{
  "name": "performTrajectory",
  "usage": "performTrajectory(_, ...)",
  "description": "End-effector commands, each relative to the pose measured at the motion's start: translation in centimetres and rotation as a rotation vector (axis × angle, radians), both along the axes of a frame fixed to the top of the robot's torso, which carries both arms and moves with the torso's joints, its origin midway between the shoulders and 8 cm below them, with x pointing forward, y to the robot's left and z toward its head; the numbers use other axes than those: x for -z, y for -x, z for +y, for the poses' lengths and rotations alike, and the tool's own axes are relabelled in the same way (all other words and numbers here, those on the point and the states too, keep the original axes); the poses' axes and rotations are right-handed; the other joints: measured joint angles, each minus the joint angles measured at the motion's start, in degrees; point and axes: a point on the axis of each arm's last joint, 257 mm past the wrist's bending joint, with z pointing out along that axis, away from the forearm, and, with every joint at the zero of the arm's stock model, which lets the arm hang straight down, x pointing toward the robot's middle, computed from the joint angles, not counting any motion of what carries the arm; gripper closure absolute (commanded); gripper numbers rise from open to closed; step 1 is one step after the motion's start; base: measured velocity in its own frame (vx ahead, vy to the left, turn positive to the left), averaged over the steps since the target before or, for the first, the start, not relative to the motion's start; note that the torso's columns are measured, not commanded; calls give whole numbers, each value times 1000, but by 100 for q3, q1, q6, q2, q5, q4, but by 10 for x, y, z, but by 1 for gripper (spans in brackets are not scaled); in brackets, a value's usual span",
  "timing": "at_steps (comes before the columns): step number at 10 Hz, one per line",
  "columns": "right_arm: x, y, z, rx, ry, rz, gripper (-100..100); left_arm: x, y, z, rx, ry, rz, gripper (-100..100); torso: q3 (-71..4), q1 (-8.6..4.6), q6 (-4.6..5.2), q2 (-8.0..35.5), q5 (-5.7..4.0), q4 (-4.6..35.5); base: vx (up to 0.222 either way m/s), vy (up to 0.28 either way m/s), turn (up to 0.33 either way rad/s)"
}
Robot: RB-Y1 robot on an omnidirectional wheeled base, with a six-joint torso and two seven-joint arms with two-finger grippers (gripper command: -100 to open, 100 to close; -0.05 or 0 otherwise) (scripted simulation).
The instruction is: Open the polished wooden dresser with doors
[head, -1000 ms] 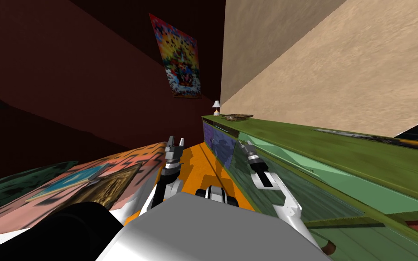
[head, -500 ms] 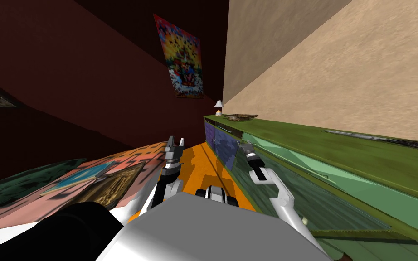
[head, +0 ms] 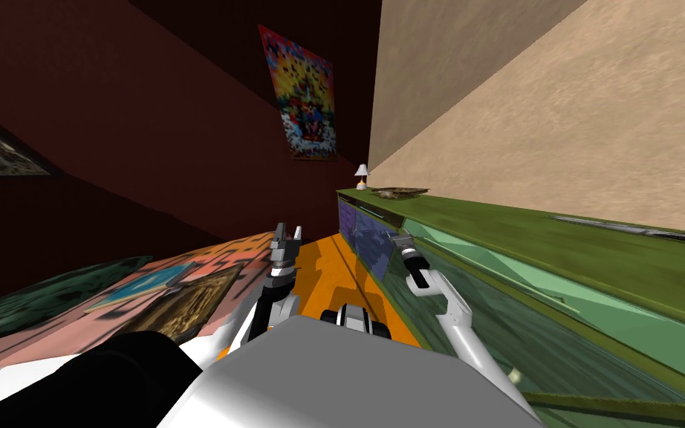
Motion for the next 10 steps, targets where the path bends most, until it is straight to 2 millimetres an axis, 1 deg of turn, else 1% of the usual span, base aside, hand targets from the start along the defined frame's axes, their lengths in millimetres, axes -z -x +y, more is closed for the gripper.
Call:
performTrajectory(1,7,-10,-6,43,117,17,-100,0,0,0,0,0,0,0,-1,3,-2,-1,0,-1,11,35,33)
performTrajectory(2,12,-19,-11,73,188,34,-100,0,0,0,0,0,0,0,0,-1,0,0,0,0,13,39,58)
performTrajectory(3,12,-19,-11,76,210,33,-100,0,0,0,0,0,0,0,-1,2,-3,-2,0,-1,14,33,35)
performTrajectory(4,17,-27,-17,107,282,49,-100,0,0,0,0,0,0,0,-1,-1,0,-1,-1,-1,16,37,58)
performTrajectory(5,17,-27,-17,110,303,47,-100,0,0,0,0,0,0,0,-1,2,-2,-2,0,-1,17,30,34)
performTrajectory(6,21,-35,-24,140,375,63,-100,0,0,0,0,0,0,0,-1,-1,0,-2,-1,-1,16,39,55)
performTrajectory(7,21,-35,-24,143,394,62,-100,0,0,0,0,0,0,0,-1,3,-2,-2,0,-1,13,32,34)
performTrajectory(8,25,-42,-30,173,466,77,-100,0,0,0,0,0,0,0,0,0,-1,0,0,0,12,36,50)
performTrajectory(9,25,-42,-30,175,483,76,-100,0,0,0,0,0,0,0,0,2,-2,0,0,0,9,32,33)
performTrajectory(10,27,-49,-38,205,556,90,-100,0,0,0,0,0,0,0,1,0,0,1,0,0,13,33,72)
